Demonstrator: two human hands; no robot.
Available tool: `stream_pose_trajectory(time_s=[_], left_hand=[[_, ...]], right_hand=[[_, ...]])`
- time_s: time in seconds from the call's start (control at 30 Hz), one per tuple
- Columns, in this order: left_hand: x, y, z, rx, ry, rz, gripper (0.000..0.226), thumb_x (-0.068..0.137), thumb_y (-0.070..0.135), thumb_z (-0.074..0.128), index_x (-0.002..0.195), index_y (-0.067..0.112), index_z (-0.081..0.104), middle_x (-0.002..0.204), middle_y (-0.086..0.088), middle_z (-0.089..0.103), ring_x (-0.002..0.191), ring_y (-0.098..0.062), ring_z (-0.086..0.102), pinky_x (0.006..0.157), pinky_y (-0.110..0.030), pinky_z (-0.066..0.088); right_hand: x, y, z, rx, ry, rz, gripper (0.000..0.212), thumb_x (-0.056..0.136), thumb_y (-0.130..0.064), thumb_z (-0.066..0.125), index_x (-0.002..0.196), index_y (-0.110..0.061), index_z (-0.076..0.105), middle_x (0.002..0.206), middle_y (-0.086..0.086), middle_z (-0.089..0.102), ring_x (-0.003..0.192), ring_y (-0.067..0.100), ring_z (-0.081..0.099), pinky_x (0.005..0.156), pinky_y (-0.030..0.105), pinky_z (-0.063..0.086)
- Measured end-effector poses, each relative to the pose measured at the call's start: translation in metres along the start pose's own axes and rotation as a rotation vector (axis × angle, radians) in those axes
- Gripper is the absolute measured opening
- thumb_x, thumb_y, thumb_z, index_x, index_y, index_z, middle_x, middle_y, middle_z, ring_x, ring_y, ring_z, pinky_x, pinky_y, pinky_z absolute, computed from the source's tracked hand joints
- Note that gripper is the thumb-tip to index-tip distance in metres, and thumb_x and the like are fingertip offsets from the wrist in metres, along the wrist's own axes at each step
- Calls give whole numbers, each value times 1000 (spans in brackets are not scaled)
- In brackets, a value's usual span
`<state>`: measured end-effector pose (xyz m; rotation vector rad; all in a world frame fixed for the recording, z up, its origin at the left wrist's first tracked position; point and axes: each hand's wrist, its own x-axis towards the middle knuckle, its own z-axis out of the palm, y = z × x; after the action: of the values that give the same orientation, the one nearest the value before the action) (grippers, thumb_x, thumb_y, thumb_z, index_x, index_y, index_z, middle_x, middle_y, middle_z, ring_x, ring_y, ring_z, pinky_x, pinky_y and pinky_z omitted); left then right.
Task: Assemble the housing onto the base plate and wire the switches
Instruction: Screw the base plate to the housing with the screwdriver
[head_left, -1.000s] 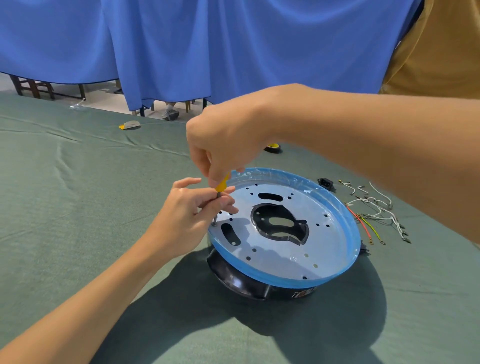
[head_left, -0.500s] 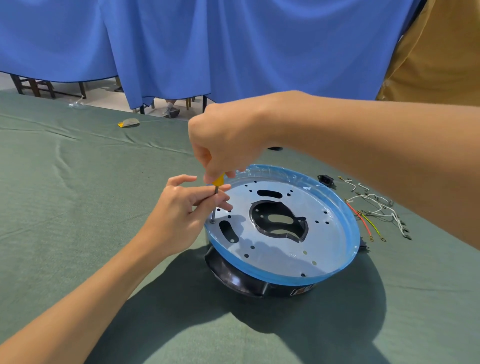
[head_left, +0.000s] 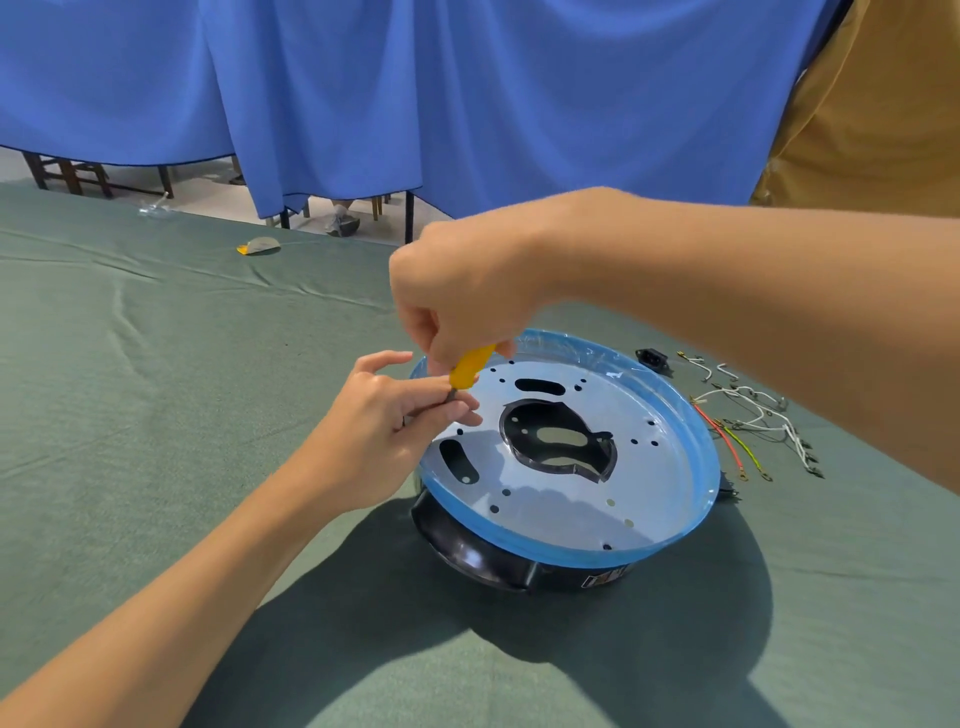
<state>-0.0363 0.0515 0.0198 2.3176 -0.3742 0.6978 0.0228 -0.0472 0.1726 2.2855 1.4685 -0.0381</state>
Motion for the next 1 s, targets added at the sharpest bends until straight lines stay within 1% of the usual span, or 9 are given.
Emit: stream_pose_trajectory(time_s=[0.1, 0.2, 0.33, 0.53, 0.63, 0.73, 0.87, 0.93, 1.0], left_hand=[[0, -3, -1, -39, -42, -30, 25, 98, 18, 51, 104, 12, 75, 104, 20, 70, 110, 11, 57, 116, -29, 19], [0, -7, -4, -155, -65, -81, 25, 99, 17, 47, 102, 18, 72, 106, 21, 70, 120, 10, 53, 116, -40, 24], [-3, -8, -3, -228, -34, -93, 24, 99, 22, 47, 97, 19, 71, 107, 26, 68, 119, 0, 58, 112, -52, 31], [-3, -8, 7, -3, 203, -45, 10, 85, 15, 73, 76, 15, 78, 83, 24, 73, 93, 19, 59, 109, -35, 27], [-1, -8, 4, 0, 141, -22, 18, 92, 9, 65, 79, 13, 78, 88, 13, 75, 103, 19, 57, 110, -25, 23], [-2, -11, -2, -39, 61, -7, 23, 96, 8, 57, 87, 12, 77, 95, 16, 74, 113, 18, 53, 111, -18, 19], [-5, -9, -1, -14, 118, -7, 15, 92, 10, 63, 90, 11, 78, 96, 23, 70, 106, 20, 55, 108, -25, 22], [-6, -6, 3, 28, 226, -23, 8, 85, 13, 71, 84, 13, 80, 89, 30, 66, 95, 22, 56, 102, -33, 28], [-5, -6, 5, 21, 254, -46, 9, 85, 15, 71, 82, 12, 80, 80, 37, 66, 89, 23, 56, 101, -29, 28]], right_hand=[[6, 2, 15, -103, 150, 20, 40, 93, -17, 61, 59, -14, 41, 55, 8, 48, 57, 28, 58, 51, 37, 51], [3, 5, 8, 23, 204, 38, 39, 93, -40, 60, 62, -18, 51, 60, 2, 57, 60, 23, 60, 43, 25, 39], [-4, 7, 2, 12, 125, 29, 28, 86, -40, 67, 64, -23, 61, 55, -11, 61, 50, 1, 55, 35, 15, 35], [-1, 4, 8, 155, 10, 91, 48, 98, -40, 50, 61, -13, 60, 42, -8, 61, 33, 8, 52, 50, 20, 45], [-7, 5, 3, 153, 59, 65, 35, 90, -43, 63, 70, -13, 65, 45, -7, 63, 42, 8, 61, 46, 17, 44], [-10, 3, -1, 91, 115, 15, 20, 83, -34, 71, 72, -17, 69, 50, -6, 64, 41, 3, 57, 34, 12, 38], [-3, -5, 1, 101, 90, 53, 41, 92, -33, 60, 55, -14, 61, 43, -8, 61, 43, 10, 59, 52, 21, 50], [0, -6, 1, 132, 37, 96, 44, 96, -32, 53, 57, -13, 62, 43, -8, 62, 34, 8, 52, 53, 21, 48], [-1, -5, -1, 179, -4, 133, 44, 97, -37, 51, 62, -12, 61, 45, -7, 63, 34, 9, 53, 55, 21, 49]])
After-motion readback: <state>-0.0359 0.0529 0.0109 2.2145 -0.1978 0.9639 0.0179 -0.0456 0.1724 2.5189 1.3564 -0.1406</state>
